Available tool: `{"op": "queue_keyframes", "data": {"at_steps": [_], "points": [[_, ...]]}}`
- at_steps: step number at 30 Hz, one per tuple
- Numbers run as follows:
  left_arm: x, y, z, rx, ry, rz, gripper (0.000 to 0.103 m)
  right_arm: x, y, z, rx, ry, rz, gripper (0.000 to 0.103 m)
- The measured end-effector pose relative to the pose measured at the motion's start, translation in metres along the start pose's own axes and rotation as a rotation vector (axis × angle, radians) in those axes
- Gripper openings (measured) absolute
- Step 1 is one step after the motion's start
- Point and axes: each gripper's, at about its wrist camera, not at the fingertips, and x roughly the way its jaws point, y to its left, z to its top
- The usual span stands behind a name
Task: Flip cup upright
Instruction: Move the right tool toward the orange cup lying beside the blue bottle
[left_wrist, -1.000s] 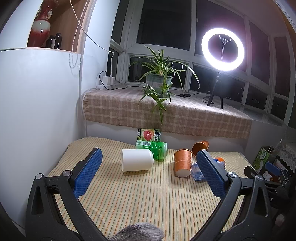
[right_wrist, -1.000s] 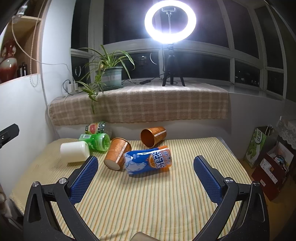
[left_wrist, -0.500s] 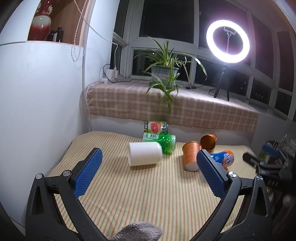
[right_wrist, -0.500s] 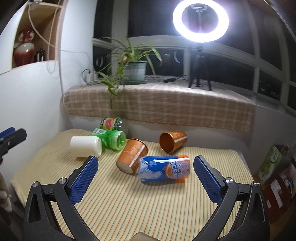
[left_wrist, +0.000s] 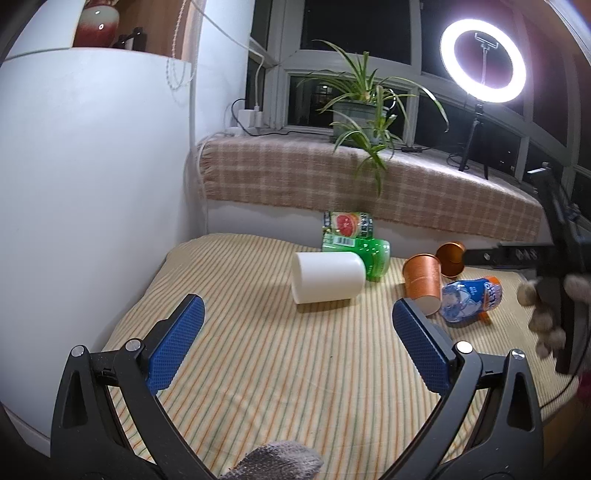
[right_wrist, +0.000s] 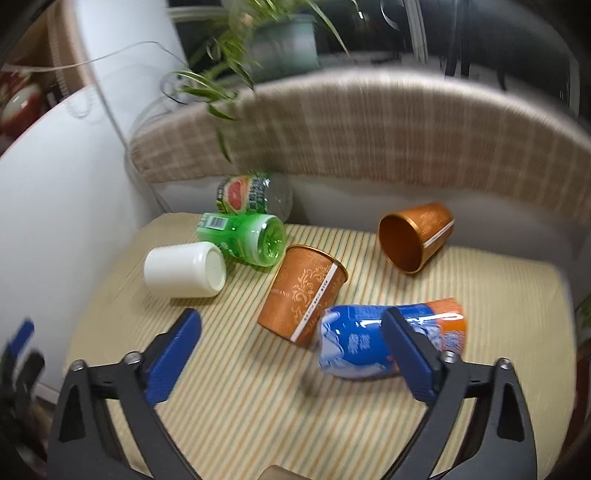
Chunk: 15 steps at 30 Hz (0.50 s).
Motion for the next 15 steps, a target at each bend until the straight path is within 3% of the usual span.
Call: {"op": "queue_keyframes", "data": {"at_steps": [4, 7, 15], "points": [[0.001, 0.007, -0.001, -0.013, 0.005, 0.012, 0.103, 0.029, -0.008, 0.019, 0.074, 0.102, 0.004, 0.090], [0.002, 0.012, -0.001, -0.025, 0.010, 0.015, 0.103, 0.047, -0.015, 0.030, 0.141, 0.167, 0.006, 0.082], [0.002, 0.016, 0.001, -0.045, 0.008, 0.015, 0.103, 0.087, -0.020, 0.037, 0.198, 0.268, -0.029, 0.078]]}}
